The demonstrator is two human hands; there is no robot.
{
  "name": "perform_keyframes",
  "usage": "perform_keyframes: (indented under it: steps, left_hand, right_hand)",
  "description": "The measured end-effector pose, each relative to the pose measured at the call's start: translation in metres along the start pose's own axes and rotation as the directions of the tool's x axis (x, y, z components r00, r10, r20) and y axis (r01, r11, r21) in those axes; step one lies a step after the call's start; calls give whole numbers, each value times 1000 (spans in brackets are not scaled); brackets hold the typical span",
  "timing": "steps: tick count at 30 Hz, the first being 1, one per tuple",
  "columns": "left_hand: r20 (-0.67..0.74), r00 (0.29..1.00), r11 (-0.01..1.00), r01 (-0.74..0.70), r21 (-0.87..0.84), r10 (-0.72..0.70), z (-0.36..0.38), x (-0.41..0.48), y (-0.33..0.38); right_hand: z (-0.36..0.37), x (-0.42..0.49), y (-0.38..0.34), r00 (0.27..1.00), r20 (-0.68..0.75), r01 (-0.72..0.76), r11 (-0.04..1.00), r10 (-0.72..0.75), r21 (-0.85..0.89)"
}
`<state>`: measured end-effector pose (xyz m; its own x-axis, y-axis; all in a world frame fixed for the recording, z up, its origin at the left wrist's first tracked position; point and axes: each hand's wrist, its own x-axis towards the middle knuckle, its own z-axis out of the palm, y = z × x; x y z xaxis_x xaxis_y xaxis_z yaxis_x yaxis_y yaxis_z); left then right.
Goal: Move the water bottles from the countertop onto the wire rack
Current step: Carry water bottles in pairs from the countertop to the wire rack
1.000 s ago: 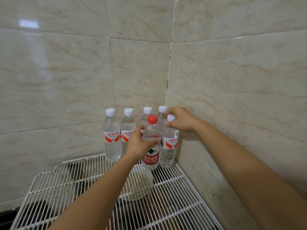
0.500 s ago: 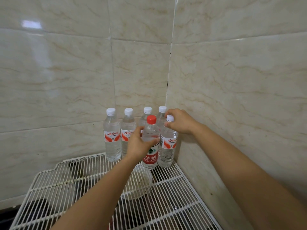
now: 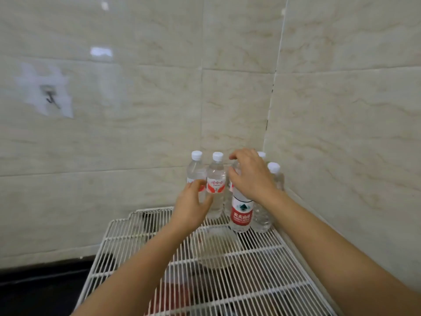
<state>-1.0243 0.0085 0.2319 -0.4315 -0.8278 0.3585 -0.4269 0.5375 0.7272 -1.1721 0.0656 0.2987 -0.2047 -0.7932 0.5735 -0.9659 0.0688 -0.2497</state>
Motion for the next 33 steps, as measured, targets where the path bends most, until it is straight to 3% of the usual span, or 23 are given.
perform_keyframes:
  steps: [2,5,10,15,21,25,33]
  left_hand:
    - [-8,999,984,-38,173,40,-34,-19,-28]
    - [-69,998,948,36,315,-15,-99,-59,-77]
    - [-211,953,875,285,392,-216,-224,-161,-167]
    - [-286,849,691,528,493,-445,-353,-295,-257]
    - [-425,669,513,742,431,-610,-477,-436,-321]
    - [-495,572,444,820,361,-655,-530,-481,-356]
    - [-519,540,448,841,303,-662,-607,-471,-446]
  right_hand:
    - [27,-8,-37,996,43,71,997,-72,27]
    - [73,-24,-107,975,166,131,986,-147,103]
    - [147,-68,-254,888,383,188,961,-255,205]
    - [205,-134,-417,784,547,168,948,-294,269]
    - [245,-207,-584,667,639,191,917,-383,351]
    - [272,-220,-666,616,654,244,896,-439,372]
    - [347,-201,-770,587,676,228,892,-445,390]
